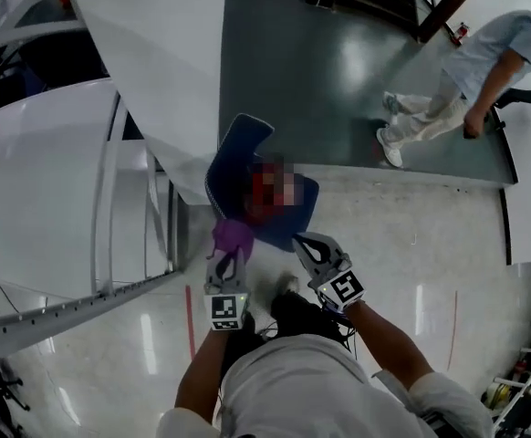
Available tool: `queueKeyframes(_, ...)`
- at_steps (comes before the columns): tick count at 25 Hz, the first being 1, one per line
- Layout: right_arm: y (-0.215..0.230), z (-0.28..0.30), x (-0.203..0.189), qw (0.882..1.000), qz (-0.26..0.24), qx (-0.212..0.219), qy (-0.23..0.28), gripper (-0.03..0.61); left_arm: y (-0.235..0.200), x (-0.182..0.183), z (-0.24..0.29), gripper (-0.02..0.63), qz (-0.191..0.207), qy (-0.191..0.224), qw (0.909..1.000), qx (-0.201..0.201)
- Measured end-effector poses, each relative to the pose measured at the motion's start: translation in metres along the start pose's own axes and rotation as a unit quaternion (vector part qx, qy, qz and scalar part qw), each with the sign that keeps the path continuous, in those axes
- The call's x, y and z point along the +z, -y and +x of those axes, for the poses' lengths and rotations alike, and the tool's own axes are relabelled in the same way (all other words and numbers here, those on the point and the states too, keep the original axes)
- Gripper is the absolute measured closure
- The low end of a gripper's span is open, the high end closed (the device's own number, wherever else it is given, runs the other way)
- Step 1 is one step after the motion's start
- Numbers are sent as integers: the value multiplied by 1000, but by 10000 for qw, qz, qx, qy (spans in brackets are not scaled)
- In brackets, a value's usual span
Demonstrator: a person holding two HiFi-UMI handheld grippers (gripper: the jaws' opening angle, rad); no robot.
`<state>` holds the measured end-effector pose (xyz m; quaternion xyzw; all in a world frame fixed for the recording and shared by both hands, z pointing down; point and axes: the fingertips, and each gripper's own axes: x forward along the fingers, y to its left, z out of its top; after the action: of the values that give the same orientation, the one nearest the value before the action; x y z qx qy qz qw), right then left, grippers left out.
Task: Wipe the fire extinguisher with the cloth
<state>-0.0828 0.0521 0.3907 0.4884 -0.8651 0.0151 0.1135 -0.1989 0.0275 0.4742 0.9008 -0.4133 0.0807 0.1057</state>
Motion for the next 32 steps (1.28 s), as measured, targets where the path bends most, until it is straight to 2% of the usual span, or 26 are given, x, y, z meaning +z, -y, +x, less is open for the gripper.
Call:
queueKeyframes(3, 11, 3, -13, 9999, 81, 86, 16, 565, 4, -21, 6, 594, -115, -90, 9994, 321)
queueKeyframes(7, 26, 16, -27, 9986, 150, 498, 90, 565, 12, -39, 25, 594, -105, -77, 9974, 716)
queueKeyframes(12, 44, 22, -42, 9930, 132, 1171, 60, 565, 30, -78, 41, 594, 64, -513, 9900, 1311)
queueKeyframes(17, 47, 28, -77, 9887, 288, 1469, -126, 566, 35, -105, 43, 594, 31, -782, 9813, 1757)
queueKeyframes(22, 47, 37, -120, 9891, 376, 1386, -329, 566, 37, -156, 71, 594, -327, -794, 9840, 1558)
queueKeyframes(26, 46, 43, -136, 9901, 416, 1275, -412, 566, 30, -202, 92, 594, -323, -1057, 9848, 1338)
queueKeyframes(29, 47, 47, -156, 9905, 429, 1202, -506, 566, 25, -227, 107, 594, -439, -1094, 9837, 1361)
queueKeyframes(32, 46, 61, -189, 9907, 420, 1079, -721, 566, 17, -239, 121, 594, -528, -932, 9838, 1439)
